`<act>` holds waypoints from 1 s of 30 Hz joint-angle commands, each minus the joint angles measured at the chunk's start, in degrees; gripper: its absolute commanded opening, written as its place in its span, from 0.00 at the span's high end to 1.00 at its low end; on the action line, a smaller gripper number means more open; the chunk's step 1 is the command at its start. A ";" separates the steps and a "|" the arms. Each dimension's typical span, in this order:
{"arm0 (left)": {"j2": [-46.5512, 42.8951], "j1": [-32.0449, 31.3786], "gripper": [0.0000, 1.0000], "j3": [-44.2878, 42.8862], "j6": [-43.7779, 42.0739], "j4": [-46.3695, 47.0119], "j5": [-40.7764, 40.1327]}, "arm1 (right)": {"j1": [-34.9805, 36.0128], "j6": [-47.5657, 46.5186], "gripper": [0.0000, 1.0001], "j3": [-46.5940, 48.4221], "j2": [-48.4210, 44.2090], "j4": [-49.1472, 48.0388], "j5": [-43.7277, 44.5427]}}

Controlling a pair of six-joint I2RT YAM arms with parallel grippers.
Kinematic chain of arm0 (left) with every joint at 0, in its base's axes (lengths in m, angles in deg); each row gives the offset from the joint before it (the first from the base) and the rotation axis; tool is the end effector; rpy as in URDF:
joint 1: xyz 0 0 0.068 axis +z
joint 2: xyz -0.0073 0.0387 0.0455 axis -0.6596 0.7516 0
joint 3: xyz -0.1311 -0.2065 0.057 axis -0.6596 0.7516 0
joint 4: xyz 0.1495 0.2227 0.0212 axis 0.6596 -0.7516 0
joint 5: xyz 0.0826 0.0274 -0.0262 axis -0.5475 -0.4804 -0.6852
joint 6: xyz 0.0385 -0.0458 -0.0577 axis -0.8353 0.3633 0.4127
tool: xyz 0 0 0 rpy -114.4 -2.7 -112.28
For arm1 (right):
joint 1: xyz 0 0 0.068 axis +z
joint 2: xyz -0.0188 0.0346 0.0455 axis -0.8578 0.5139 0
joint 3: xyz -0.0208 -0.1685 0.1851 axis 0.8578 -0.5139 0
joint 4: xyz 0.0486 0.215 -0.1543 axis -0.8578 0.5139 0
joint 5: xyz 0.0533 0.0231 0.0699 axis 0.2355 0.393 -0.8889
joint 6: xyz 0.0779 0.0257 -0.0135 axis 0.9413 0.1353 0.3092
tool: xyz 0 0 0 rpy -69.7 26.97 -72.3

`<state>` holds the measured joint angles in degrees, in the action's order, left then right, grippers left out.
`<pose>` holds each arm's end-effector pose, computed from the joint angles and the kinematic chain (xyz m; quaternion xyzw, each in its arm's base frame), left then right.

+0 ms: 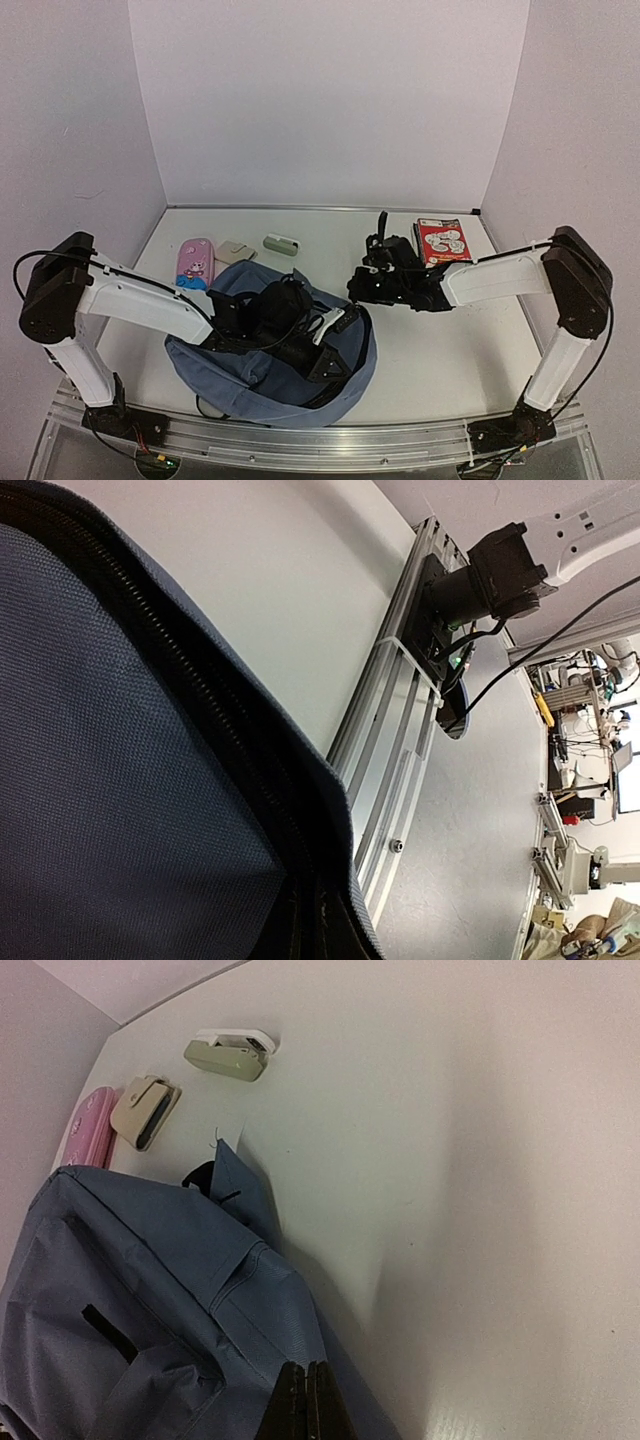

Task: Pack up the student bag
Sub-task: Unzip the student bag at the center of the board.

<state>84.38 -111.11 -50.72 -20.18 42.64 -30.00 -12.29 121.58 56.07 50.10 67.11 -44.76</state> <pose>0.1057 -0.3784 0.1411 0.3788 0.7955 -0.4577 0.1186 0.2822 0.2953 0.1380 -0.0466 0.8810 0.3050 0.3586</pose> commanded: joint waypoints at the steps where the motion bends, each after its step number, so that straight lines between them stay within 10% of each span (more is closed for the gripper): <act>1: -3.92 -0.52 1.00 1.18 0.06 0.15 2.35 | -0.41 -1.14 1.00 3.65 4.23 -3.96 -3.73; 30: -14.74 -0.51 1.00 -0.42 -1.17 -7.56 -0.69 | -0.42 -0.55 1.00 14.88 17.75 -8.76 -10.55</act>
<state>74.63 -111.03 -48.34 -20.30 36.55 -32.12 -12.44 121.13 67.51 66.93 61.61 -55.71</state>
